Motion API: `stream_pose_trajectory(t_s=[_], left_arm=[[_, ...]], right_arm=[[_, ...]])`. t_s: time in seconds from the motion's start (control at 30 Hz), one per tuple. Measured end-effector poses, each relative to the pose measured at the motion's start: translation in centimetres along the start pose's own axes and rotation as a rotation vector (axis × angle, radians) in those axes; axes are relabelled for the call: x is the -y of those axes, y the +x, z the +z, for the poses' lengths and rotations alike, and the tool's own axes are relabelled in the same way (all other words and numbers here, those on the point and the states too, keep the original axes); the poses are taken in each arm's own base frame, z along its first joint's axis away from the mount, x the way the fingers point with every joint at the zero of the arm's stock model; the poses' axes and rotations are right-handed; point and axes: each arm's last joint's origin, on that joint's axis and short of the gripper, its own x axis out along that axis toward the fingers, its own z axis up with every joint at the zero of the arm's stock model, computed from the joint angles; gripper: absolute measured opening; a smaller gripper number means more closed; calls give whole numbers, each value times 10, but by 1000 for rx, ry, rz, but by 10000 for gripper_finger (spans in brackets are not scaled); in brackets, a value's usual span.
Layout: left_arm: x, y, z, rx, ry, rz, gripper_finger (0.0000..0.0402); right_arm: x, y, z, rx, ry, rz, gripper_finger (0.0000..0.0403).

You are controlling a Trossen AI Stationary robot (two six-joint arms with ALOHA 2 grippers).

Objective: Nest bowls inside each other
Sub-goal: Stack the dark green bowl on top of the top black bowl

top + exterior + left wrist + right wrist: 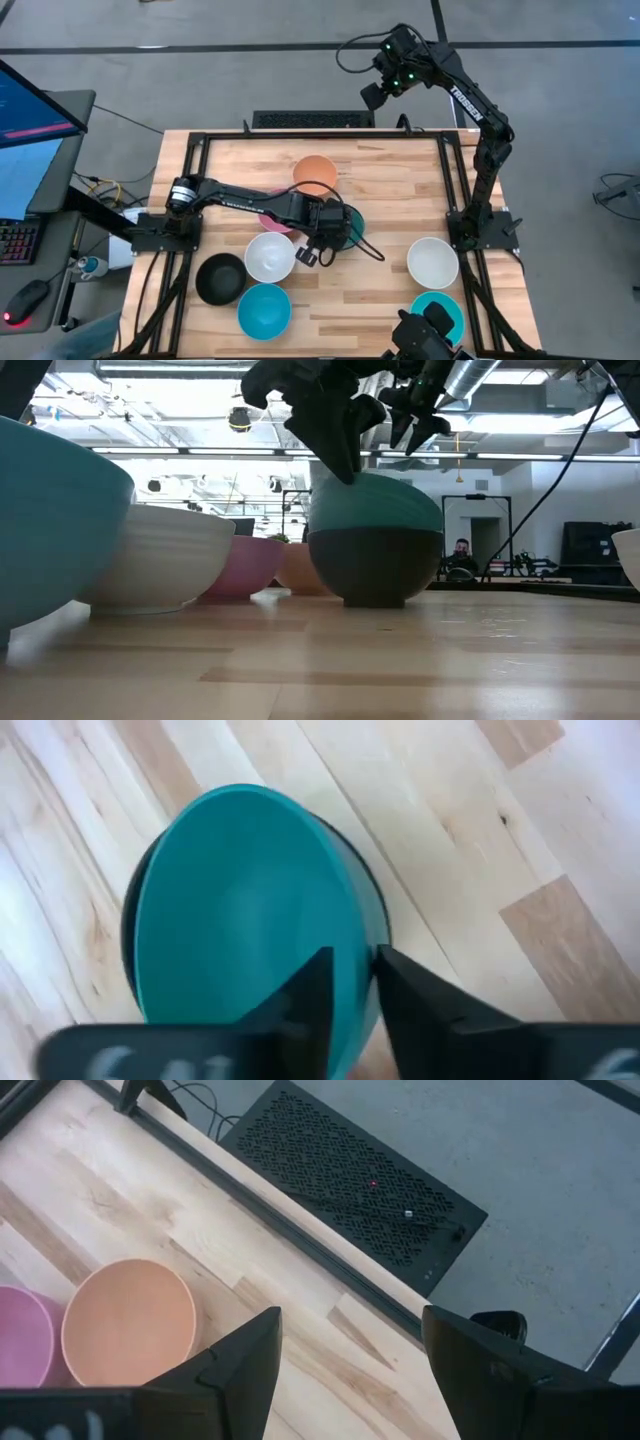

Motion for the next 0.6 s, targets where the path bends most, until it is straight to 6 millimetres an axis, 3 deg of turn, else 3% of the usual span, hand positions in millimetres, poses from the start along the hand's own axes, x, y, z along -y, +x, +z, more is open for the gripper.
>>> stream_pose_trajectory(t_s=[0.13, 0.47, 0.6], left_arm=[[0, 0, 0, -1, 2, -2, 8], [-6, 1, -2, 8, -34, 18, 3], [-5, 13, -7, 20, -63, -5, 4]], right_arm=[[2, 0, 0, 0, 4, -3, 265], [2, 0, -1, -12, 6, -4, 265], [3, 0, -3, -29, 7, -9, 265]])
